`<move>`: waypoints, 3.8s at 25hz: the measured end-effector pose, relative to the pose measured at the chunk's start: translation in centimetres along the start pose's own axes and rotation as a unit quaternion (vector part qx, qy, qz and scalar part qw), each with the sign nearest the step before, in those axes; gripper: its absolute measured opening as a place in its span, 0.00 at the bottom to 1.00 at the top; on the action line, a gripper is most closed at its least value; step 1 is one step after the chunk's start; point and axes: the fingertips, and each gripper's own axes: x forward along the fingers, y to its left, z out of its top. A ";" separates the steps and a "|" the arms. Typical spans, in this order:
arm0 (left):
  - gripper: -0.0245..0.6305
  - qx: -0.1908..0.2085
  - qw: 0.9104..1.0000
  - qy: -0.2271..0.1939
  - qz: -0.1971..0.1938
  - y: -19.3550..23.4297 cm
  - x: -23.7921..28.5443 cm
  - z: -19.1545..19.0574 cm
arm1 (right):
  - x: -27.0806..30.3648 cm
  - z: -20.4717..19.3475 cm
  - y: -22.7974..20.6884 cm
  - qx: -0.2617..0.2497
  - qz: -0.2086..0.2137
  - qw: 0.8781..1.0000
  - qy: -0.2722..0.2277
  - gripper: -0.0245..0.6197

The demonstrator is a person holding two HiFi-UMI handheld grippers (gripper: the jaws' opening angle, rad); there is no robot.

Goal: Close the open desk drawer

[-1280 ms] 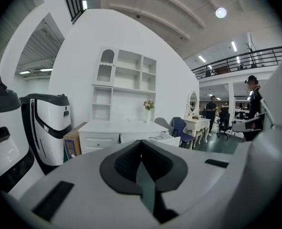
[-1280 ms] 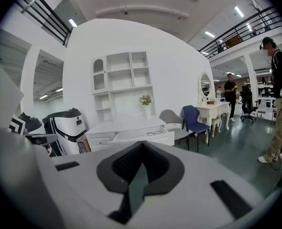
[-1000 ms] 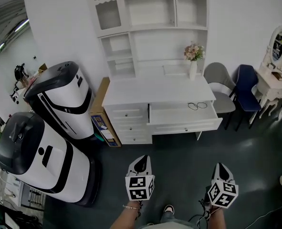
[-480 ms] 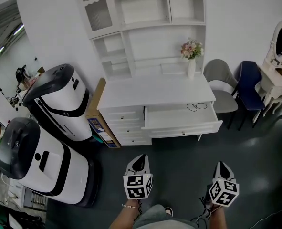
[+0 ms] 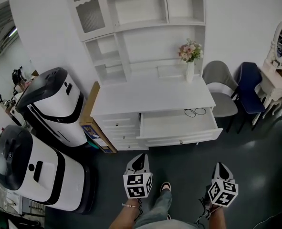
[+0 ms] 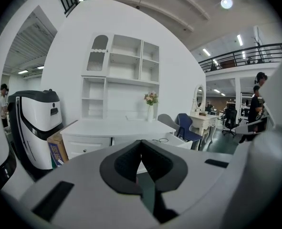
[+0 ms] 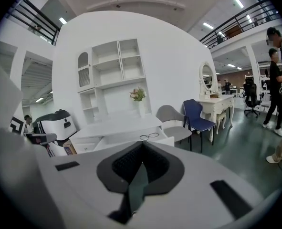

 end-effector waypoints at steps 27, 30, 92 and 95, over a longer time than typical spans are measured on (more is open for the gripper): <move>0.07 -0.002 0.999 0.005 -0.032 3.1 24.1 9.3 | 21.0 11.2 -0.2 0.014 -0.025 1.000 0.005 0.05; 0.07 -0.003 0.999 0.008 -0.033 3.0 25.6 9.5 | 22.2 11.5 -0.6 0.014 -0.028 0.999 0.010 0.05; 0.07 -0.079 0.977 0.140 0.139 5.7 18.1 -9.5 | 28.4 -1.3 1.3 -0.081 0.114 0.972 0.190 0.05; 0.07 -0.079 0.977 0.141 0.136 5.6 18.2 -9.8 | 28.4 -1.3 1.4 -0.083 0.114 0.972 0.190 0.05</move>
